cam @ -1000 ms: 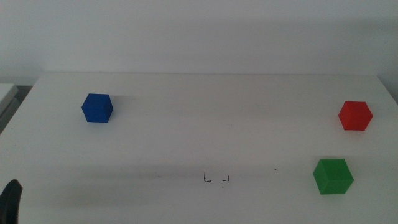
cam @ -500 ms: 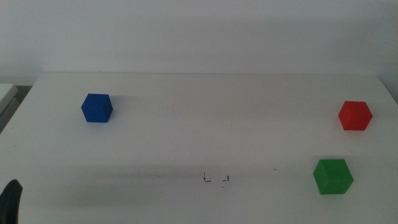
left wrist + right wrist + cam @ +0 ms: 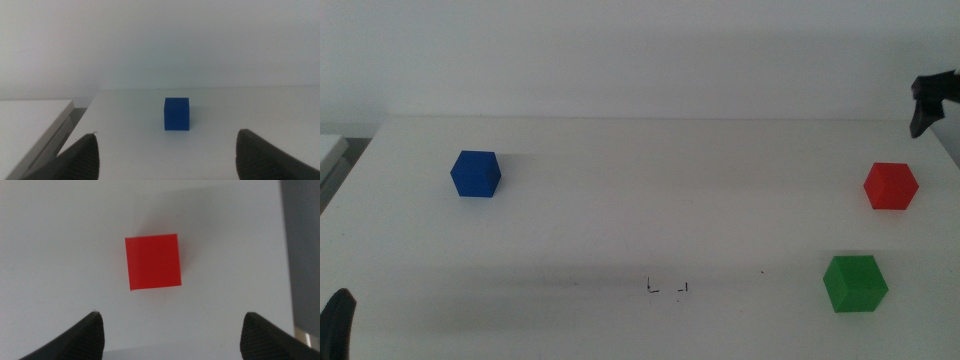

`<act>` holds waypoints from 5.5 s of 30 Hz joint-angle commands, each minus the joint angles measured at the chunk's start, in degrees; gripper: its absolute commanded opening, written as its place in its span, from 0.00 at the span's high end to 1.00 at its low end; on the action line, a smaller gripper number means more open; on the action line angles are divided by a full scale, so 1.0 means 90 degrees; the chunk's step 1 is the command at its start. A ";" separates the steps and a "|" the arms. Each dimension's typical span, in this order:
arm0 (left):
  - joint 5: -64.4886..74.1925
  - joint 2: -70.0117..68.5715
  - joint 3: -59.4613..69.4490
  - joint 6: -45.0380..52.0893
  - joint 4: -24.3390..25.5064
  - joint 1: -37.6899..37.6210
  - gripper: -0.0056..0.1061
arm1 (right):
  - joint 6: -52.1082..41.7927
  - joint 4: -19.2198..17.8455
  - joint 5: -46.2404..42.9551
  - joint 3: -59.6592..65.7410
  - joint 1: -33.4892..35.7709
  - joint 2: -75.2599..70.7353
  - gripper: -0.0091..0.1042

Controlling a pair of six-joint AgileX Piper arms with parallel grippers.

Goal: Stack red cubes first, then green, then blue cubes in a specific spot.

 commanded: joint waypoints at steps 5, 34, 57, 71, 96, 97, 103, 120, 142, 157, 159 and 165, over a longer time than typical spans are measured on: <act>-0.0031 -0.0024 0.0006 -0.0034 -0.0015 0.0000 0.11 | 0.0000 0.0000 -0.0007 -0.0024 0.0159 0.0364 0.11; -0.0031 -0.0024 0.0006 -0.0034 -0.0015 0.0000 0.11 | 0.0000 -0.0388 -0.1106 -0.0024 0.0301 0.1388 0.12; -0.0031 -0.0024 0.0006 -0.0034 -0.0015 0.0000 0.11 | 0.0000 -0.0313 -0.0943 -0.0024 0.0301 0.1852 0.40; -0.0031 -0.0024 0.0006 -0.0034 -0.0015 0.0000 0.11 | 0.1022 -0.0531 -0.0253 -0.0036 0.1028 0.0660 0.67; -0.0031 -0.0024 0.0006 -0.0034 -0.0015 0.0000 0.11 | 0.4987 -0.1053 -0.0007 0.0593 0.5275 0.0069 0.67; -0.0031 -0.0024 0.0006 -0.0034 -0.0015 0.0000 0.11 | 0.5102 -0.1041 -0.0007 0.0762 0.5344 0.0069 0.67; -0.0031 -0.0024 0.0006 -0.0034 -0.0015 0.0000 0.11 | 0.5480 -0.0921 -0.0369 0.1148 0.5551 0.0353 0.67; -0.0031 -0.0024 0.0006 -0.0034 -0.0015 0.0000 0.11 | 0.5164 -0.0776 -0.0952 0.1163 0.5734 0.0889 0.67; -0.0031 -0.0024 0.0006 -0.0034 -0.0015 0.0000 0.11 | 0.5116 -0.0851 -0.0950 0.1163 0.5733 0.1163 0.67; -0.0031 -0.0024 0.0006 -0.0034 -0.0015 0.0000 0.11 | 0.4177 -0.1148 -0.0378 0.1277 0.5802 -0.1051 0.10; -0.0031 -0.0024 0.0006 -0.0034 -0.0015 0.0000 0.11 | 0.3858 -0.1135 -0.0350 0.1556 0.5463 -0.1680 0.10; -0.0031 -0.0024 0.0006 -0.0034 -0.0015 0.0000 0.11 | 0.3471 -0.1658 -0.0334 0.3138 0.4253 -0.3412 0.10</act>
